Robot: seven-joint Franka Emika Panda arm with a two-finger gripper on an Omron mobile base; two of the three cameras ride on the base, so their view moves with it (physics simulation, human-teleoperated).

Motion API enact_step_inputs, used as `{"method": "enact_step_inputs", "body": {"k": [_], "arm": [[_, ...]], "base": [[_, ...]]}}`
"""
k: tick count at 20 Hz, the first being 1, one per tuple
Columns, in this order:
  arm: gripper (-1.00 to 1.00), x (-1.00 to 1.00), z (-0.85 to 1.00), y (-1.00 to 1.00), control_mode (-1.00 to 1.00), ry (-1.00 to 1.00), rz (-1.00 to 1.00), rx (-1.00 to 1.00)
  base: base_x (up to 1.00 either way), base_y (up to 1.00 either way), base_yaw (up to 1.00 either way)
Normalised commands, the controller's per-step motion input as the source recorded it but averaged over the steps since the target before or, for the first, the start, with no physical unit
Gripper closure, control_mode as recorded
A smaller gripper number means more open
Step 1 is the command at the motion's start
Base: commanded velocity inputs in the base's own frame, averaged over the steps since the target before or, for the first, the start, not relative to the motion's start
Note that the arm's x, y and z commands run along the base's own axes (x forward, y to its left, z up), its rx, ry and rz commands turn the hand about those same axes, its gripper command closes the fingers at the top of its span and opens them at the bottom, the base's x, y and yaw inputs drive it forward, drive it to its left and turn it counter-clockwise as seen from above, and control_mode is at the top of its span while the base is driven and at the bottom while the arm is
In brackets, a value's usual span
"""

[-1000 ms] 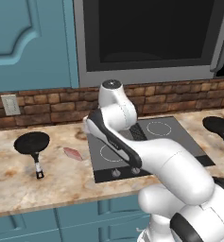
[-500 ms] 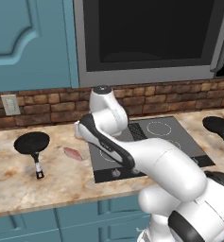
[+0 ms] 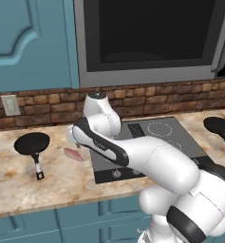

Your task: Place both pans onto different burners. Then place the tomato and the steak on different pans.

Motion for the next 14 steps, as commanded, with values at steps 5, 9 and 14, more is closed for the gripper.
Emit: {"method": "enact_step_inputs", "body": {"k": [5, 9, 14], "arm": [[-1.0, 0.0, -0.15, 0.44, -1.0, 0.04, 0.0, 0.0], [-1.0, 0.04, -0.1, 0.46, -1.0, 0.01, 0.0, 0.0], [-1.0, 0.11, -0.1, 0.41, -1.0, 0.03, 0.0, 0.0]], "base": [[0.0, 0.0, 0.0], [0.0, 0.0, 0.0], [0.0, 0.0, 0.0]]}}
